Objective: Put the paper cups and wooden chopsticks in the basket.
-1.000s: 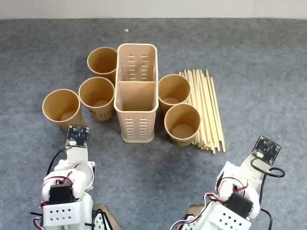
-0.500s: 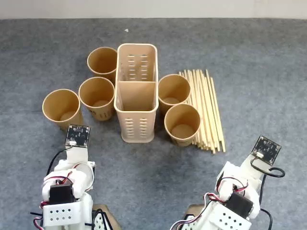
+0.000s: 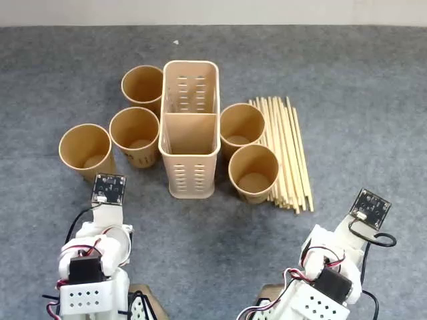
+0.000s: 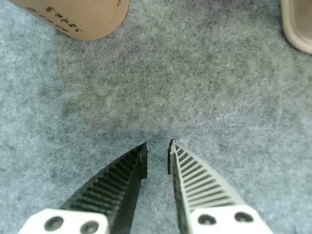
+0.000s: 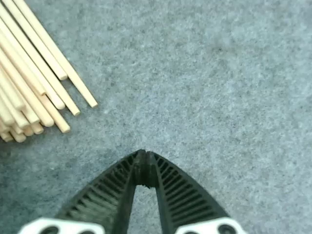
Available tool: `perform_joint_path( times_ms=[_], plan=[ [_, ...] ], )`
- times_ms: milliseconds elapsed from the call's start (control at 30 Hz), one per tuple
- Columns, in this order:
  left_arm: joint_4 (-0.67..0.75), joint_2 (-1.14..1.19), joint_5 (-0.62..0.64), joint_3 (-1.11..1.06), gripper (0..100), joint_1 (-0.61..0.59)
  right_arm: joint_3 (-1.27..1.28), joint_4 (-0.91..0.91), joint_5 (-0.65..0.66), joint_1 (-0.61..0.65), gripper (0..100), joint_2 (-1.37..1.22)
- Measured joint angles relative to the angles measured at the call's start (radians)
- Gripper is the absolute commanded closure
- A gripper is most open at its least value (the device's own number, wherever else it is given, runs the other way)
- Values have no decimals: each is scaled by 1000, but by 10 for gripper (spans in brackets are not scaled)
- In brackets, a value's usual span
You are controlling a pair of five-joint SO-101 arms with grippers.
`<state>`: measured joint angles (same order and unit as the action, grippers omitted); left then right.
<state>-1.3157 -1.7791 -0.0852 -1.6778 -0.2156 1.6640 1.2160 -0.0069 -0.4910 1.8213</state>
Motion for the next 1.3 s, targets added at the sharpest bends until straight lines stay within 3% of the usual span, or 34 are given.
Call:
perform_joint_path(
  times_ms=[233,433,533,633,867,1067,1300],
  plan=[
    [49,0,0,0,902,140,0,0,0,81,994,0],
    [104,0,0,0,904,138,0,-158,21,101,994,0],
    [166,0,0,43,902,48,-2,-242,190,101,968,0],
    [224,0,2,166,902,-89,-44,-252,365,112,880,0],
    [155,23,-89,559,872,-184,-356,-133,324,293,858,-23],
    [34,290,-123,961,790,-253,-750,-37,245,468,858,-408],
    [-129,964,-186,1505,786,-262,-1303,80,155,592,855,-1137]
  ],
)
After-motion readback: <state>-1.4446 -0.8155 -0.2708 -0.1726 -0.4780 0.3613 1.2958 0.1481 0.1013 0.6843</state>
